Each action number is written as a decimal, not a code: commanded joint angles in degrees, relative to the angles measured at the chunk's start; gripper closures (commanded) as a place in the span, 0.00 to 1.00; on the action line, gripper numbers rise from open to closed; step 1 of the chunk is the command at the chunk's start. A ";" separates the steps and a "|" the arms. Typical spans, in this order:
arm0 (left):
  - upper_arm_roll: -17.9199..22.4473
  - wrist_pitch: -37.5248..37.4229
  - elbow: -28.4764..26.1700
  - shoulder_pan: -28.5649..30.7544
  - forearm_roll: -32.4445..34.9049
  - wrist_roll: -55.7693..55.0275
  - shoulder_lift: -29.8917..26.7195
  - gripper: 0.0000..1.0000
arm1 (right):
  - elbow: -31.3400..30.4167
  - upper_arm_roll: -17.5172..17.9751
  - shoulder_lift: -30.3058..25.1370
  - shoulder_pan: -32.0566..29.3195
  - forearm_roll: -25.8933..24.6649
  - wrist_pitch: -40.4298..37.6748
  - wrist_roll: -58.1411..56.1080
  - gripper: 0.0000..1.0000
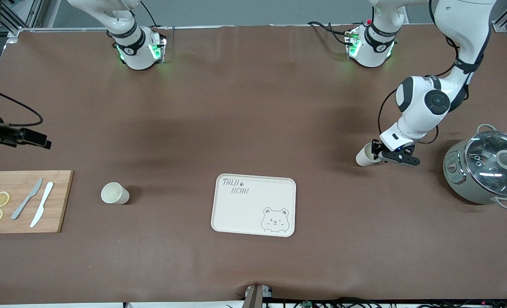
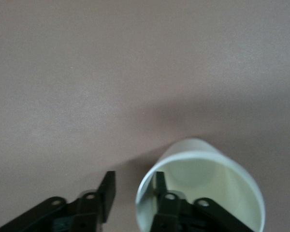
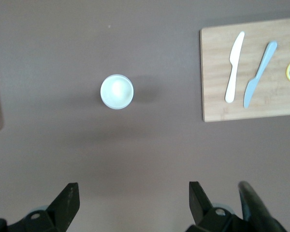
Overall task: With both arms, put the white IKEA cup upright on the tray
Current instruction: 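Grasp the cup with the left gripper while the right gripper reaches the other cup, then carry the cup over the tray while the right gripper grasps the other cup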
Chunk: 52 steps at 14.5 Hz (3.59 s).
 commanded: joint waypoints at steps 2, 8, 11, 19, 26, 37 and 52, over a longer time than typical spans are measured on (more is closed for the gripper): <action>-0.50 0.71 0.58 0.28 0.79 0.11 0.15 1.00 | 0.12 0.51 4.33 -0.21 -0.13 4.21 -1.49 0.00; -0.86 -5.15 14.69 -5.14 0.17 -9.44 4.27 1.00 | -8.22 0.60 5.74 1.29 0.04 17.74 -1.31 0.00; -0.86 -17.62 29.53 -12.70 0.17 -21.48 9.80 1.00 | -10.95 0.60 6.97 1.73 0.13 22.49 -1.31 0.00; -0.24 -34.19 61.12 -29.15 0.52 -48.05 28.96 1.00 | -12.36 0.60 11.54 2.26 0.13 31.28 -3.58 0.00; 0.11 -23.03 62.02 -33.20 0.79 -52.19 36.19 1.00 | -13.95 0.68 15.32 1.82 0.22 37.80 -10.62 0.00; 3.80 -24.17 61.23 -34.00 8.08 -52.45 35.40 1.00 | -20.62 0.77 15.41 1.64 0.31 47.29 -13.44 0.00; 4.24 -37.26 61.31 -36.10 17.58 -56.23 34.17 1.00 | -23.09 1.04 16.03 2.17 0.39 50.89 -14.93 0.00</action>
